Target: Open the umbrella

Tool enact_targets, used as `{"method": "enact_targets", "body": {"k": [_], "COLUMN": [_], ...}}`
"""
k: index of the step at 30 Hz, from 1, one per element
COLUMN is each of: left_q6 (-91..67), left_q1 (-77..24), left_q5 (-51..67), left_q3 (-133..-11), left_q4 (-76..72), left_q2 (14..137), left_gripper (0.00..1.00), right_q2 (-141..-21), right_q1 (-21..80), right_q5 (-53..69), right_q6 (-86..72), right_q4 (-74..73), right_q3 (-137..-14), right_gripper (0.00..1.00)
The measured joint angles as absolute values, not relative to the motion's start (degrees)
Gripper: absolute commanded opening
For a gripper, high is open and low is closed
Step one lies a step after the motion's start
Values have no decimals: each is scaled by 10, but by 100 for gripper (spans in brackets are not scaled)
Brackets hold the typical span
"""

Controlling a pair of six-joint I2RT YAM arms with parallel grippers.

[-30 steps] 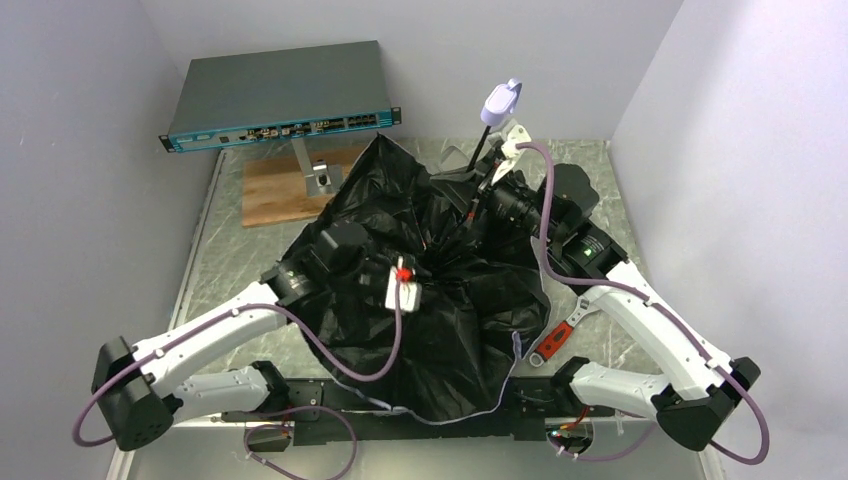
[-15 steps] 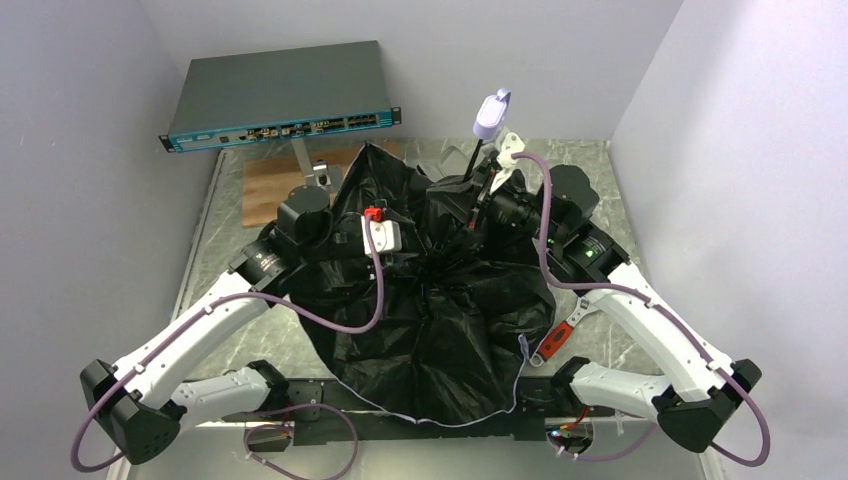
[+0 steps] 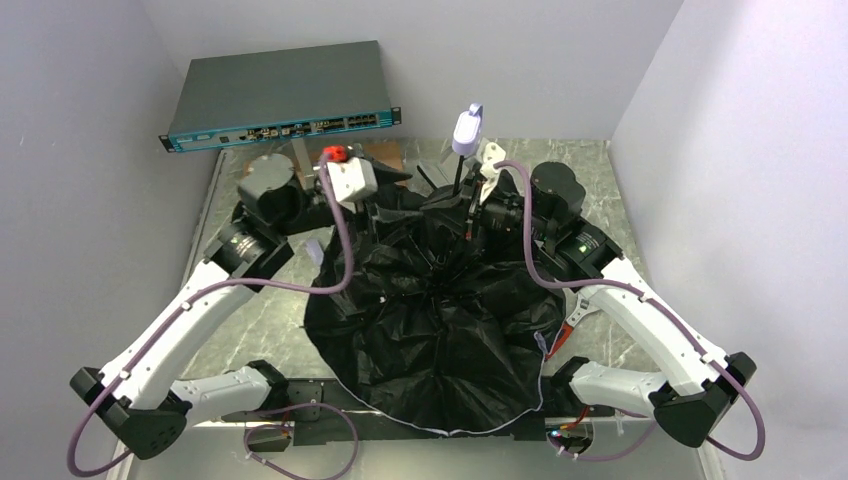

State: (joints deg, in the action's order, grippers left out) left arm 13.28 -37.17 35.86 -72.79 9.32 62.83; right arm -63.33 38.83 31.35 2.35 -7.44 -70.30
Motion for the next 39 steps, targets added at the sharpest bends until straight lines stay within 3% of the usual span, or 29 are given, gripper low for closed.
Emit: {"method": "enact_targets", "body": {"k": [6,9,27,32,35,37,39], "left_q6": [33,-18,-168,-173,-177,-183,-182], "left_q1": [-372,-372,-395,-407,-407,-406,-406], "left_q5": [370,375,411,414,412,414,417], "left_q3": [-802,-817,-817,-820,-826,-828,-830], "left_q4": [32,-7,-82,-93,-95,-97,-98], "left_q2": [632,644,723,728,738,744,749], "left_gripper": [51,46,47,28,6,0,0], "right_q2": [-635,-641,-655,-655,-652,-643,-631], "right_q1": [389,388,388,389,389,388,388], "right_q5": [353,361,365,365,364,360,357], "right_q6": [30,28,25,26,26,24,21], "right_q4": [-80,-74,-62,-55,-42,-32,-22], "right_q3": [-693,-689,-684,-673,-660,-646,-630], "right_gripper": [0,0,0,0,2,22,29]}}
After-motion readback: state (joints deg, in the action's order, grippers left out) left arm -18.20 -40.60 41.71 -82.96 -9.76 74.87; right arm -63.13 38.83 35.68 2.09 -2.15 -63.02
